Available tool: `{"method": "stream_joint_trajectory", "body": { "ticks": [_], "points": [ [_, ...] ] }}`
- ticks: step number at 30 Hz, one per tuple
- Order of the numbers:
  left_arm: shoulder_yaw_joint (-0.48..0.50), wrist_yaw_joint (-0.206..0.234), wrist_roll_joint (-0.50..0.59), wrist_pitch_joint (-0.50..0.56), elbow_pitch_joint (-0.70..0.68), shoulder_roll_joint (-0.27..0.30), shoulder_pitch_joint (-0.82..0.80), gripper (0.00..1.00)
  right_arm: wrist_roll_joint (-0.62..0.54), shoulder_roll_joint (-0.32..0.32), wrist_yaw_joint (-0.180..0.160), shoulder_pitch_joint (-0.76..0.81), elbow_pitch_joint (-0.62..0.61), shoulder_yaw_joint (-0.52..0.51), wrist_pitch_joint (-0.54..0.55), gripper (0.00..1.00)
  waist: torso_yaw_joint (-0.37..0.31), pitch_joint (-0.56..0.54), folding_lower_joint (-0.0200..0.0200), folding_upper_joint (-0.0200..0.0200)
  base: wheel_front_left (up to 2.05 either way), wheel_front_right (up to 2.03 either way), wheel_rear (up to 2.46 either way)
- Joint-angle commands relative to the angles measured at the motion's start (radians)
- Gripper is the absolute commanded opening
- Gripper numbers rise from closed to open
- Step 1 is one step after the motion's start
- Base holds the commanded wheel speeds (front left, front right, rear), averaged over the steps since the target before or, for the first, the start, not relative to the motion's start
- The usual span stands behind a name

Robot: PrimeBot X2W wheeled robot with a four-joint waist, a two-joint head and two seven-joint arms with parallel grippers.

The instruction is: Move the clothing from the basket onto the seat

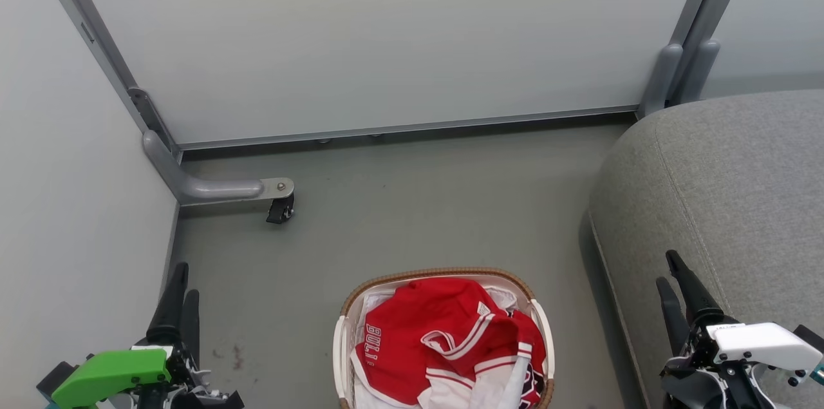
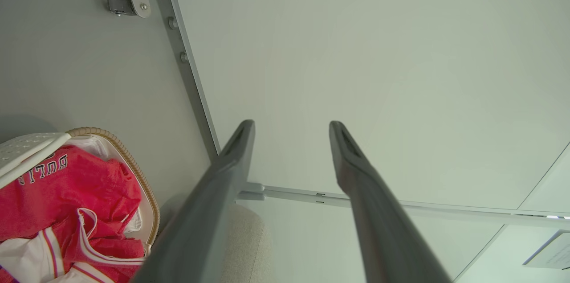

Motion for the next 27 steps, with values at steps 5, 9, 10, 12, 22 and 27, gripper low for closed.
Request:
{"method": "stream_joint_trajectory", "body": {
  "ticks": [5,9,10,12,22,27],
  "points": [
    [-0.039,-0.001,0.011,-0.032,-0.021,0.002,-0.008,1.00,-0.017,-0.005,0.000,-0.003,-0.012,0.008,-0.032,1.00,0.000,0.001,0.0000,0.0000,0.00,0.00,0.00],
    [-0.061,-0.001,0.027,-0.051,-0.026,0.003,-0.006,1.00,-0.038,-0.006,0.000,0.000,-0.012,0.007,-0.052,1.00,0.000,0.001,0.0000,0.0000,0.00,0.00,0.00],
    [-0.065,-0.001,0.033,-0.056,-0.027,0.003,-0.006,1.00,-0.043,-0.006,0.000,0.000,-0.011,0.006,-0.056,1.00,0.000,0.001,0.0000,0.0000,0.00,0.00,0.00],
    [-0.073,-0.001,0.048,-0.065,-0.029,0.003,-0.006,1.00,-0.060,-0.007,0.000,0.001,-0.011,0.002,-0.065,1.00,0.000,0.001,0.0000,0.0000,0.00,0.00,0.00],
    [-0.089,-0.002,0.197,-0.108,-0.067,0.004,-0.003,1.00,-0.216,-0.009,0.000,0.000,-0.038,-0.027,-0.109,1.00,0.000,0.002,0.0000,0.0000,0.00,0.00,0.00],
    [-0.105,-0.002,0.302,-0.128,-0.102,0.005,-0.005,1.00,-0.335,-0.010,0.000,0.001,-0.079,-0.037,-0.129,1.00,0.000,0.003,0.0000,0.0000,0.00,0.00,0.00]
  ]
}}
